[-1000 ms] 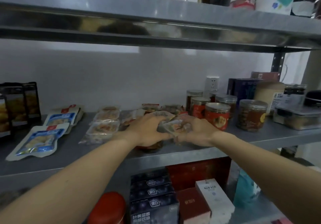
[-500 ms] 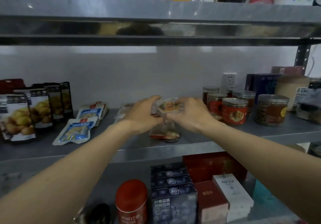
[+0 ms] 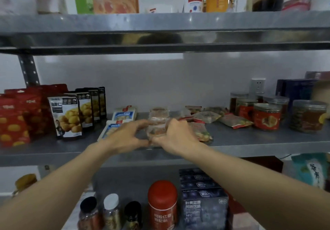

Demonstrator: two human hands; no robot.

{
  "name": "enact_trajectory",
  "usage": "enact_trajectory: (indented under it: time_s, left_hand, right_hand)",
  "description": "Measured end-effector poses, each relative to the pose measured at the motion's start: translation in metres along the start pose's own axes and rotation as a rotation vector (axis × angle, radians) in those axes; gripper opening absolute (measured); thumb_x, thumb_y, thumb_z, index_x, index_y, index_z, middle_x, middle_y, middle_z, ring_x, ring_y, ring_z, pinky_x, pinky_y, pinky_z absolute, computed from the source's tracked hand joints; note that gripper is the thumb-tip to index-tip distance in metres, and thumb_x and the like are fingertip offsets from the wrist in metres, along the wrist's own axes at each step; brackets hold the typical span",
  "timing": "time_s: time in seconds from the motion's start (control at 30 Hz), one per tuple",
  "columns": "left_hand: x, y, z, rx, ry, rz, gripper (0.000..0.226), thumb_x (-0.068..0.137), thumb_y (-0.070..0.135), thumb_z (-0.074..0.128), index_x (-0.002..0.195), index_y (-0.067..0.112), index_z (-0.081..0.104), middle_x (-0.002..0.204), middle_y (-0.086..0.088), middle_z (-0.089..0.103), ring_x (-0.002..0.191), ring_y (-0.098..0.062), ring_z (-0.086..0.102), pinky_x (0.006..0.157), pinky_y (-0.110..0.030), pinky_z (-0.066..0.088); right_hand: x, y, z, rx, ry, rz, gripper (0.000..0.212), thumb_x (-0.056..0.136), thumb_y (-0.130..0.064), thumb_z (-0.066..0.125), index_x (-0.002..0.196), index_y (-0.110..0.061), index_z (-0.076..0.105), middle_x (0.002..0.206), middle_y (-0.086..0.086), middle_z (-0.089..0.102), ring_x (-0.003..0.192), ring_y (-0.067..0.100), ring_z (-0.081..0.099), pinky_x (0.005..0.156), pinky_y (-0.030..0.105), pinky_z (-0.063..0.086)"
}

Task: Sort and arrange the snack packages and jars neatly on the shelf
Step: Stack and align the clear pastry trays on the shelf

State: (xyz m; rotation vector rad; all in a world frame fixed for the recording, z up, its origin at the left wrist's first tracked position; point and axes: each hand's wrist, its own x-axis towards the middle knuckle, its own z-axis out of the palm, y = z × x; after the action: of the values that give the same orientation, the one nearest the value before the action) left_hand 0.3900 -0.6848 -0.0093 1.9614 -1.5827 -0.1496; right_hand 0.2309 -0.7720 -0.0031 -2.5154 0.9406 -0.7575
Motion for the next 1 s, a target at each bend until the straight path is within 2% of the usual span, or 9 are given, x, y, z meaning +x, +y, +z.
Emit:
enact_trajectory:
  time_s: [0.13,0.23,0.33,0.4,0.5,0.63,0.77,0.87,1.0]
  left_hand:
    - [-0.005,-0.004,-0.001,0.001,0.019,0.025,0.053,0.065,0.053,0.071,0.112,0.057,0.047,0.123,0.029,0.051,0.122,0.002,0.046,0.106,-0.024,0.037]
    - [-0.004,-0.009,0.000,-0.011,-0.030,0.049,0.059,0.075,0.034,0.074,0.124,0.047,0.046,0.123,0.029,0.048,0.120,0.007,0.043,0.104,-0.015,0.034]
    - [-0.005,-0.010,0.003,-0.027,-0.052,0.080,0.063,0.077,0.023,0.076,0.132,0.035,0.048,0.118,0.033,0.046,0.113,0.013,0.041,0.093,-0.002,0.031]
    - [-0.004,-0.010,0.005,-0.056,-0.057,0.081,0.066,0.075,0.023,0.076,0.135,0.030,0.048,0.122,0.028,0.047,0.118,0.007,0.043,0.097,-0.007,0.032]
    - [-0.004,-0.013,0.008,-0.085,-0.068,0.077,0.077,0.061,0.040,0.072,0.134,0.031,0.050,0.125,0.022,0.051,0.123,0.001,0.046,0.105,-0.018,0.035]
    - [0.000,-0.014,0.010,-0.107,-0.070,0.087,0.083,0.057,0.046,0.066,0.135,0.029,0.048,0.132,0.017,0.050,0.127,0.000,0.045,0.110,-0.023,0.035]
    - [0.006,-0.012,0.013,-0.107,-0.083,0.068,0.077,0.063,0.035,0.068,0.137,0.030,0.046,0.139,0.011,0.049,0.130,-0.005,0.043,0.112,-0.028,0.034]
    - [0.011,-0.016,0.014,-0.042,-0.104,0.065,0.079,0.067,0.032,0.071,0.140,0.032,0.041,0.144,0.009,0.044,0.132,-0.008,0.039,0.111,-0.032,0.033]
    - [0.014,-0.024,0.012,0.004,-0.156,0.045,0.088,0.065,0.039,0.071,0.144,0.036,0.033,0.151,0.011,0.034,0.137,-0.011,0.031,0.112,-0.038,0.031]
  right_hand:
    - [-0.001,-0.006,0.009,-0.035,0.035,0.008,0.068,0.058,-0.072,0.056,0.105,-0.024,0.070,0.098,0.003,0.070,0.091,0.024,0.066,0.065,0.031,0.053]
    - [-0.004,-0.003,0.010,-0.082,0.056,0.030,0.071,0.068,-0.070,0.062,0.105,-0.010,0.067,0.102,0.011,0.068,0.094,0.029,0.064,0.062,0.031,0.046]
    - [-0.008,0.000,0.013,-0.151,0.063,0.030,0.078,0.067,-0.076,0.060,0.108,-0.010,0.065,0.105,0.013,0.067,0.099,0.032,0.061,0.064,0.031,0.042]
    - [-0.011,-0.001,0.013,-0.167,0.064,0.039,0.081,0.067,-0.079,0.059,0.109,-0.010,0.064,0.105,0.013,0.066,0.099,0.032,0.061,0.065,0.032,0.045]
    - [-0.017,-0.003,0.012,-0.180,0.074,0.029,0.078,0.070,-0.078,0.058,0.109,-0.011,0.063,0.103,0.010,0.066,0.094,0.030,0.062,0.071,0.036,0.052]
    - [-0.016,-0.004,0.012,-0.236,0.092,0.031,0.079,0.071,-0.079,0.055,0.113,-0.012,0.062,0.109,0.012,0.064,0.100,0.031,0.059,0.072,0.036,0.047]
    - [-0.011,0.001,0.011,-0.303,0.085,0.032,0.085,0.071,-0.082,0.051,0.120,-0.014,0.059,0.112,0.012,0.064,0.104,0.033,0.060,0.077,0.037,0.047]
    - [-0.009,0.011,0.015,-0.358,0.109,0.004,0.097,0.067,-0.091,0.039,0.125,-0.015,0.057,0.114,0.011,0.064,0.104,0.031,0.060,0.079,0.037,0.047]
    - [-0.008,0.026,0.020,-0.296,0.040,-0.024,0.112,0.059,-0.101,0.020,0.134,-0.024,0.049,0.129,0.009,0.055,0.116,0.030,0.053,0.094,0.043,0.048]
